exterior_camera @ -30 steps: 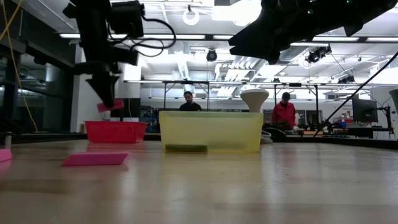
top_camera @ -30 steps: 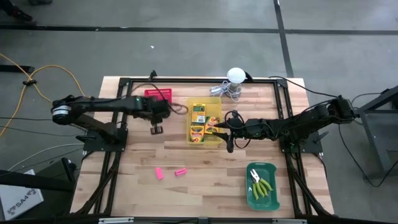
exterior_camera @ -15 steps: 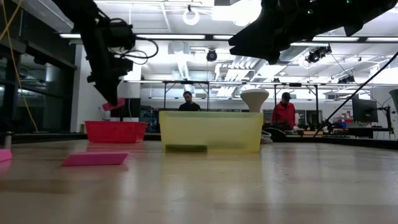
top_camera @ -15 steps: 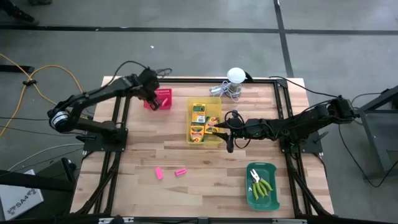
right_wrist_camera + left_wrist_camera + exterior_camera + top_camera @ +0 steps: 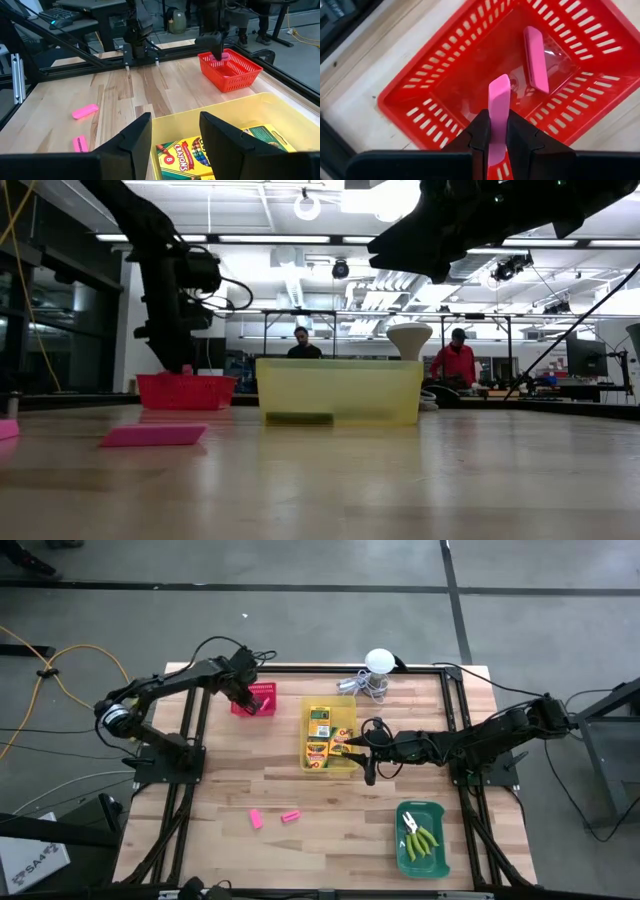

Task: Pick & Place School Supplies
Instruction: Put the pink eraser into the red bin

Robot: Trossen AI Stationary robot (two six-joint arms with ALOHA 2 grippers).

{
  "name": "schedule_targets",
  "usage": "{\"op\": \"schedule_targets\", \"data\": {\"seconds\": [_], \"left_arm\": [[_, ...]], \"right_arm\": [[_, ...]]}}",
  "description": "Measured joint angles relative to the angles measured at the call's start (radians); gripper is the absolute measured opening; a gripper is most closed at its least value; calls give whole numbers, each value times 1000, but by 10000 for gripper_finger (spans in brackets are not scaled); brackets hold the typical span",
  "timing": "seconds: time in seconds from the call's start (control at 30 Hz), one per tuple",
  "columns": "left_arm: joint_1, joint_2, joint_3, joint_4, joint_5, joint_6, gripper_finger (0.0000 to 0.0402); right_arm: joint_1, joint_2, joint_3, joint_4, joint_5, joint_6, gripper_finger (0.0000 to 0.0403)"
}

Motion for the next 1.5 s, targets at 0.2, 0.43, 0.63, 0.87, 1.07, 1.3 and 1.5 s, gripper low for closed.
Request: {"op": "schedule_targets", "data": {"seconds": [0.2,0.43,0.63,0.87,1.07,1.3,1.5], "left_arm": [[-25,15,0,22,-39,-8,37],[-26,32,0,9,-58,-23,37],[-27,131,0,-3,-58,-23,38],[-27,167,0,17,-60,-23,38],[-27,166,0,17,-60,-26,39],[-27,166,0,17,-59,-26,41],[-27,165,0,17,-48,4,83]], "right_arm": [[0,0,0,-1,0,0,156],[0,0,0,-1,0,0,156],[0,0,0,-1,0,0,156],[0,0,0,-1,0,0,156],[0,0,0,-1,0,0,156],[0,0,0,-1,0,0,156],[0,0,0,-2,0,0,156]]}}
